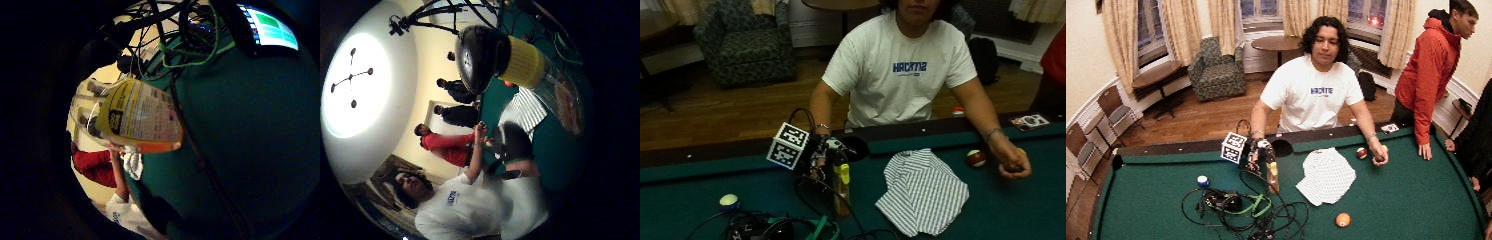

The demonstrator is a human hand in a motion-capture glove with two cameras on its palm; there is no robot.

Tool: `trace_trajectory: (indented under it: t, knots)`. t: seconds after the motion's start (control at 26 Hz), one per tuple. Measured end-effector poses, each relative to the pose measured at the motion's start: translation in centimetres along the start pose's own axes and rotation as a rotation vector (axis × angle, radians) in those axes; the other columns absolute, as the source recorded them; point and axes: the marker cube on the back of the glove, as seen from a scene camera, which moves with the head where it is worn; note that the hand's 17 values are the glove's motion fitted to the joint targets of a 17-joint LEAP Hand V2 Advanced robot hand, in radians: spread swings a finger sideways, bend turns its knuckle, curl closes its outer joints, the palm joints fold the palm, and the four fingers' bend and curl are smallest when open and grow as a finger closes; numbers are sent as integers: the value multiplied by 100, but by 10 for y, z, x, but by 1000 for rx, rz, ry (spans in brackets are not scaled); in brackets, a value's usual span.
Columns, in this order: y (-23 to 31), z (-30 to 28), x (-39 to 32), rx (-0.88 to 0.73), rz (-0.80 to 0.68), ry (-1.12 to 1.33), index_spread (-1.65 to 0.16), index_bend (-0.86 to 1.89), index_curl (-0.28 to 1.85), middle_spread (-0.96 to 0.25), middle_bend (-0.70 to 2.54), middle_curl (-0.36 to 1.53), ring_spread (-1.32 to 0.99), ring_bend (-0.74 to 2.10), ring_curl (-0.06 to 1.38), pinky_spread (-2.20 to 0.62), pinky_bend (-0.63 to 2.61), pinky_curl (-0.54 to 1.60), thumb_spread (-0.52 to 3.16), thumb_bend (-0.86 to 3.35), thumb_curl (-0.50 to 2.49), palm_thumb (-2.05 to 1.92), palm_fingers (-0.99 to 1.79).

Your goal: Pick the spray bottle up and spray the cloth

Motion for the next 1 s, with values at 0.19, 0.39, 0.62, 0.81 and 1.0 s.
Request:
trace_trajectory:
  t: [0.19, 0.39, 0.62, 0.81, 1.0]
  knots:
    - [-18, 13, -7, -6, -19, -4, -36, 20, 40, -16, 47, 49, -17, 65, 45, 2, 60, 45, 94, -7, 50, 71, 30]
    - [-33, 21, -6, 4, -23, -64, -36, 17, 37, -16, 41, 44, -17, 64, 39, 5, 48, 38, 92, -6, 46, 65, 47]
    - [-50, 30, -2, -7, -16, -106, -35, 16, 35, -16, 35, 42, -18, 65, 39, 2, 43, 35, 90, -5, 43, 62, 64]
    - [-61, 36, 3, -39, 40, -140, -34, 21, 37, -15, 27, 39, -17, 64, 39, 1, 35, 34, 89, -5, 41, 58, 76]
    - [-63, 41, 9, -65, 47, -180, -31, 23, 38, -12, 23, 38, -17, 65, 38, -2, 25, 31, 88, -5, 39, 53, 103]
